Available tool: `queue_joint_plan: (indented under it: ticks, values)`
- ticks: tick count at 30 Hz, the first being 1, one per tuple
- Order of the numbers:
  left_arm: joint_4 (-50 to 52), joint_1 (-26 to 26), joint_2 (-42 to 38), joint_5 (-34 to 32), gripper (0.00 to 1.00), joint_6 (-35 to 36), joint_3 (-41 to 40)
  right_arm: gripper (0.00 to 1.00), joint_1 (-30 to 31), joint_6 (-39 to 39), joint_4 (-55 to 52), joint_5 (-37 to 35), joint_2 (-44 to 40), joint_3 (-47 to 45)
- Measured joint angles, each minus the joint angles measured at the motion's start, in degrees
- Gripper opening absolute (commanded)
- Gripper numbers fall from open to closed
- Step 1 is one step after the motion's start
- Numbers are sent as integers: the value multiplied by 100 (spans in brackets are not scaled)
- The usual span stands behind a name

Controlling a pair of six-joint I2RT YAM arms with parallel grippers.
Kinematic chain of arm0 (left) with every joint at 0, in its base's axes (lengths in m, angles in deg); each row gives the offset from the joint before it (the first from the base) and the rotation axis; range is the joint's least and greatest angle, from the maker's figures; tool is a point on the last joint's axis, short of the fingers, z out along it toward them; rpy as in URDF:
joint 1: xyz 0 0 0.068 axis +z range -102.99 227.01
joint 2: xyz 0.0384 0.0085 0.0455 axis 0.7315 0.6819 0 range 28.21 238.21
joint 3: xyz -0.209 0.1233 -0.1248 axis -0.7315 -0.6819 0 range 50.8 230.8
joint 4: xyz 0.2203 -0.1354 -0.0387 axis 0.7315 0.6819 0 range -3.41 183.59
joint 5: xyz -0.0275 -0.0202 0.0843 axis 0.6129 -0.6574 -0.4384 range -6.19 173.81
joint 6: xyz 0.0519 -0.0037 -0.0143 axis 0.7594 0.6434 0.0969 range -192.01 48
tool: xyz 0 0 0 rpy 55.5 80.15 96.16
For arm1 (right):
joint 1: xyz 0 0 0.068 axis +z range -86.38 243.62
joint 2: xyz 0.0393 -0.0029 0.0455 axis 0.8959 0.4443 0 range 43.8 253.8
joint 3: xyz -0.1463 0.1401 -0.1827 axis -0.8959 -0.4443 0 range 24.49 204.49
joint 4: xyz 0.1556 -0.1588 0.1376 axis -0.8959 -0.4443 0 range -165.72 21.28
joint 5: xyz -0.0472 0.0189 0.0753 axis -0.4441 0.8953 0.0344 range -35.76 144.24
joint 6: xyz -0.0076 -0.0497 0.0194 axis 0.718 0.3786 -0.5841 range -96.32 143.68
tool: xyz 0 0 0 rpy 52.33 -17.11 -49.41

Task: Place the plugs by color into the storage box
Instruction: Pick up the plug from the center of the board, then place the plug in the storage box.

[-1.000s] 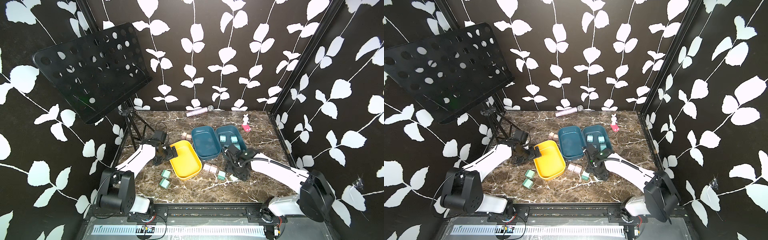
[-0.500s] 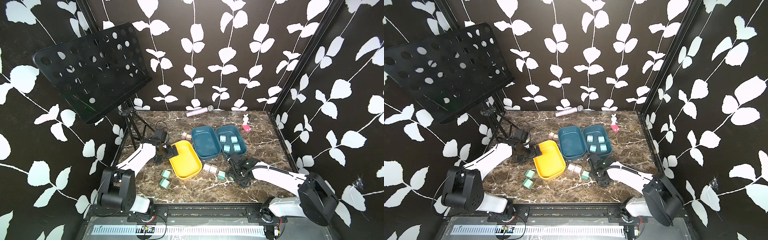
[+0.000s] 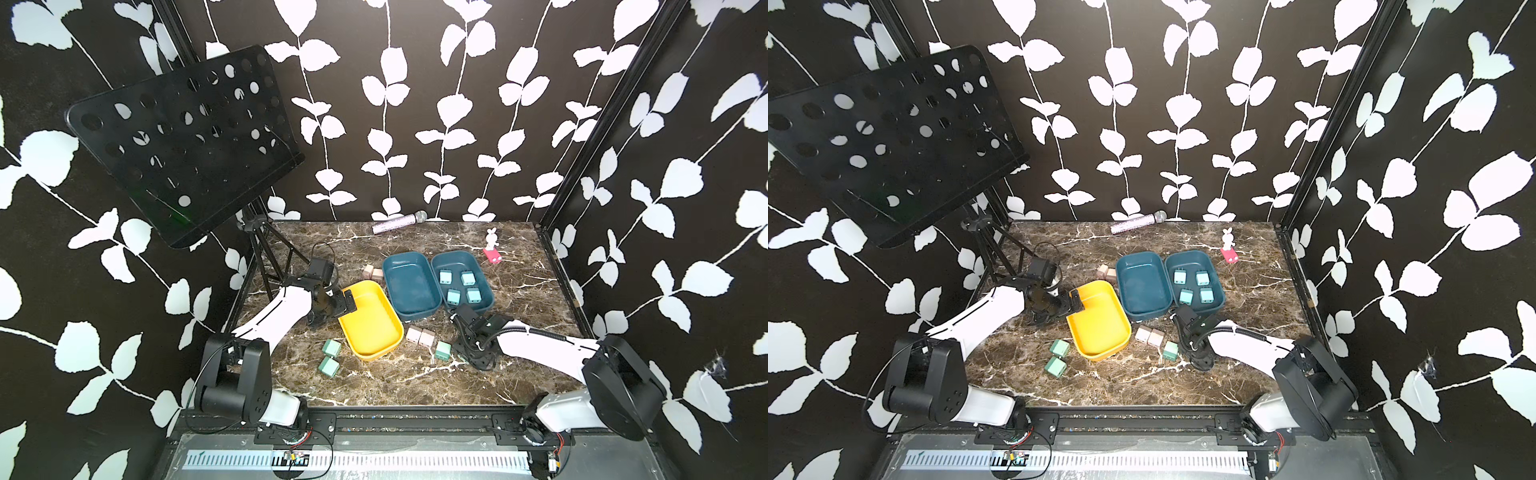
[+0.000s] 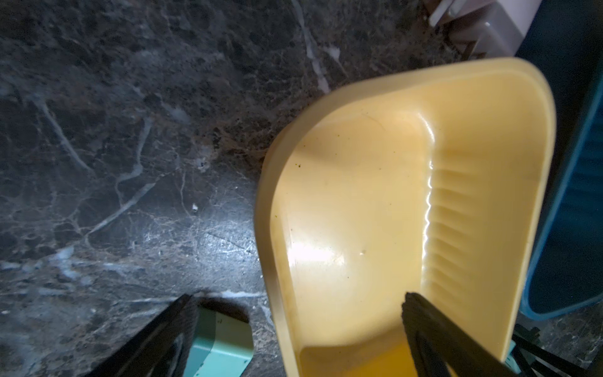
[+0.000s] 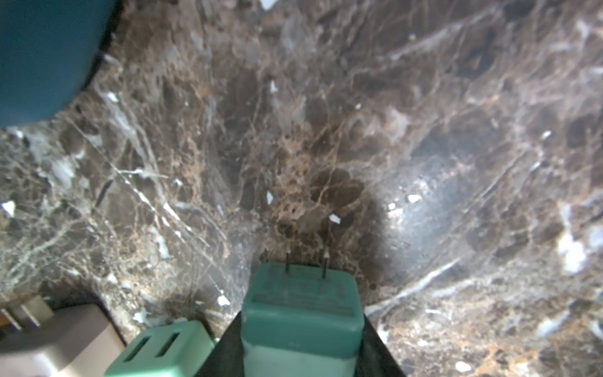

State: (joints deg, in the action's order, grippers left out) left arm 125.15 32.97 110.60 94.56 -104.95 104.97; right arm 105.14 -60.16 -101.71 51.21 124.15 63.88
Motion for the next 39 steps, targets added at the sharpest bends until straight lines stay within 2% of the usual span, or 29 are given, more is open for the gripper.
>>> queue_joint_plan:
  ticks: [5, 9, 13, 17, 23, 26, 32, 39]
  values:
    - [-33, 0, 33, 7, 99, -2, 0, 37, -7, 105, -90, 4, -94, -2]
    - [-42, 0, 76, 20, 99, -2, 7, 36, -33, 382, -691, -37, -352, 201]
    - [-44, 0, 101, 15, 99, 0, 46, 37, -31, 1071, -1655, -195, -175, 1609]
    - [-59, 0, 109, -7, 99, 0, 120, 38, -13, 1967, -2079, -258, 743, 3635]
    - [-48, 11, 122, -39, 99, 0, 210, 39, -4, 3276, -2472, -192, 2992, 6577]
    - [-35, 31, 122, -52, 99, -2, 216, 39, -57, 3816, -2507, -122, 4009, 7582]
    - [50, 37, 109, -74, 99, 2, 216, 39, -374, 4308, -2446, 177, 5040, 8054]
    - [111, 37, -76, -79, 99, 2, 216, 40, -822, 4535, -2262, 372, 5440, 8362]
